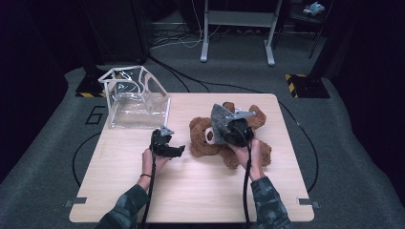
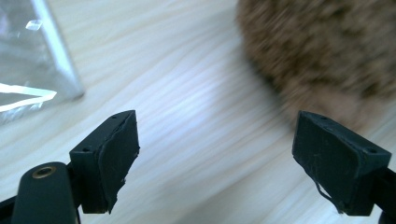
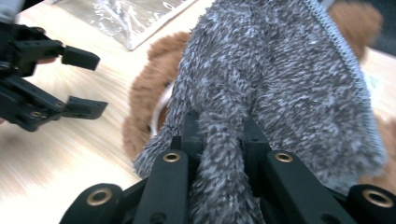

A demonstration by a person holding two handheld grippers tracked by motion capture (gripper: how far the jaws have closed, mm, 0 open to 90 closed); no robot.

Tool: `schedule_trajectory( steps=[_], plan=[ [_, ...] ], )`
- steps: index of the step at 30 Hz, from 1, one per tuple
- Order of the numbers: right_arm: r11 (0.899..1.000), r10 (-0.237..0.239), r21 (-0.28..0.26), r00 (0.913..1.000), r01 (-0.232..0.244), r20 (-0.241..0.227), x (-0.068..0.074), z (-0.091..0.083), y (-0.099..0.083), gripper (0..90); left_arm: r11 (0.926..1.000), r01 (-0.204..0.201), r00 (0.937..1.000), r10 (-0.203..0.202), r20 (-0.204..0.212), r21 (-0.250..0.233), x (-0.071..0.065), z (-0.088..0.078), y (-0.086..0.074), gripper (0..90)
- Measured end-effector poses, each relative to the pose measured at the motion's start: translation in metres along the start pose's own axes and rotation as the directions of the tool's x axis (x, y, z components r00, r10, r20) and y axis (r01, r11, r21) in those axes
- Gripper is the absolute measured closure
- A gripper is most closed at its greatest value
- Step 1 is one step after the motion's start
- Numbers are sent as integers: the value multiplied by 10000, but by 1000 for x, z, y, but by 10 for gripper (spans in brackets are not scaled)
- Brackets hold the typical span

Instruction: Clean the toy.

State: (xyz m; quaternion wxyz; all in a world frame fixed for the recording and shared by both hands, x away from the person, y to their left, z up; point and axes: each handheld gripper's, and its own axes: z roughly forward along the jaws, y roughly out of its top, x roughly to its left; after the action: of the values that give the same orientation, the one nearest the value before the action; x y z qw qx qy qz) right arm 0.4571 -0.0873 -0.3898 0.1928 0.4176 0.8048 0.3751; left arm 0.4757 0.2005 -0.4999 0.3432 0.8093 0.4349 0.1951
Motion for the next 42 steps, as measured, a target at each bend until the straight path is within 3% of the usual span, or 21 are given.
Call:
schedule_trajectory(
  steps=[2, 3, 7, 10, 16, 21, 28, 33, 39, 42],
  plan=[
    [9999, -133, 54, 9999, 134, -72, 6, 5, 7, 771, 9992, 134, 9999, -134, -8, 389, 7, 5, -7, 143],
    [9997, -171, 168, 9998, 172, -75, 9, 10, 12, 769, 9985, 325, 9994, -330, 94, 447, 10, 7, -10, 131],
    [9993, -115, 350, 9999, 117, -52, 10, 27, 26, 766, 9964, 440, 9989, -452, 151, 727, 16, 11, -17, 122],
    [9977, -269, 626, 9994, 255, 212, 11, 41, 35, 763, 9987, 237, 9997, -233, -74, 452, 13, 12, -21, 123],
    [9918, -399, 1215, 9992, 402, -47, 15, 54, 39, 760, 9998, 159, 9998, -160, -143, -94, 14, 11, -29, 119],
    [9918, -372, 1206, 9980, 432, -521, 19, 47, 36, 763, 9998, 171, 9997, -172, -147, -99, 14, 11, -30, 120],
    [9854, -1061, 1224, 9888, 1187, -1048, 35, 47, 24, 764, 9998, 168, 9998, -169, -138, -104, 14, 11, -30, 120],
    [9825, -1229, 1228, 9826, 1402, -1389, 42, 47, 14, 765, 9998, 168, 9998, -170, -145, -102, 14, 11, -30, 121],
    [9788, -1248, 1389, 9757, 1508, -1800, 50, 52, -1, 765, 9998, 155, 9998, -156, -117, -77, 14, 10, -30, 122],
    [9790, -970, 1571, 9750, 1296, -2002, 51, 59, -11, 766, 9998, 162, 9997, -164, -157, -91, 14, 10, -30, 122]
  ],
)
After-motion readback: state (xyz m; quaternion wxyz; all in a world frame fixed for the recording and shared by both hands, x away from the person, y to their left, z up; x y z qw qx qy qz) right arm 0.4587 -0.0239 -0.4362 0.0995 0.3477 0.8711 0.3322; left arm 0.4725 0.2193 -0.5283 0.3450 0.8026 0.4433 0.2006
